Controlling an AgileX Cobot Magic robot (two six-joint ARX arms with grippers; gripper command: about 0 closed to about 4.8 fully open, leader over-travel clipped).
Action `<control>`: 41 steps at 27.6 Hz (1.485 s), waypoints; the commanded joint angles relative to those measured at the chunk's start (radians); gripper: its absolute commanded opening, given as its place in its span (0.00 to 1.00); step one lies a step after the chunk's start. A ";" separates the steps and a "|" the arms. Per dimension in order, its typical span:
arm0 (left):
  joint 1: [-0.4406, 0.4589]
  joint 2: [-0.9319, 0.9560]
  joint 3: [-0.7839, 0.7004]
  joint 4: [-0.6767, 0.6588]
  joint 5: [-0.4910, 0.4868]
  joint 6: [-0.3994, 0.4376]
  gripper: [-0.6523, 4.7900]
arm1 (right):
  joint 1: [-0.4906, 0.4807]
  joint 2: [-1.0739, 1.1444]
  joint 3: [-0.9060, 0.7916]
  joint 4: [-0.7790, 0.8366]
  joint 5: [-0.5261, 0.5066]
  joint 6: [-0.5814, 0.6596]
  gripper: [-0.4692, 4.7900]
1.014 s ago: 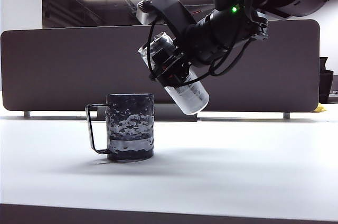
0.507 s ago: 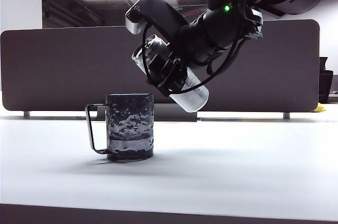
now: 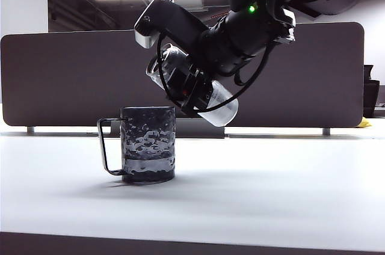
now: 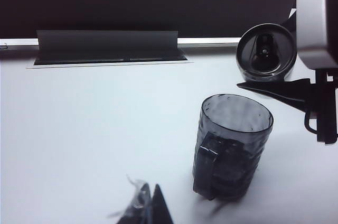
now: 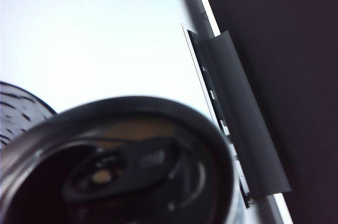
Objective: Pick up the metal can, pour some water into the cup, then place the can back on the table.
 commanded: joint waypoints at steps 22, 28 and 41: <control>0.002 0.001 0.001 0.007 0.002 0.003 0.11 | 0.007 -0.011 0.011 0.043 0.041 -0.243 0.55; 0.002 0.001 0.001 0.007 0.002 0.003 0.11 | 0.007 -0.011 0.012 0.048 0.026 -0.266 0.55; 0.002 0.001 0.001 0.007 0.002 0.003 0.11 | 0.007 -0.010 0.034 0.047 0.003 -0.328 0.55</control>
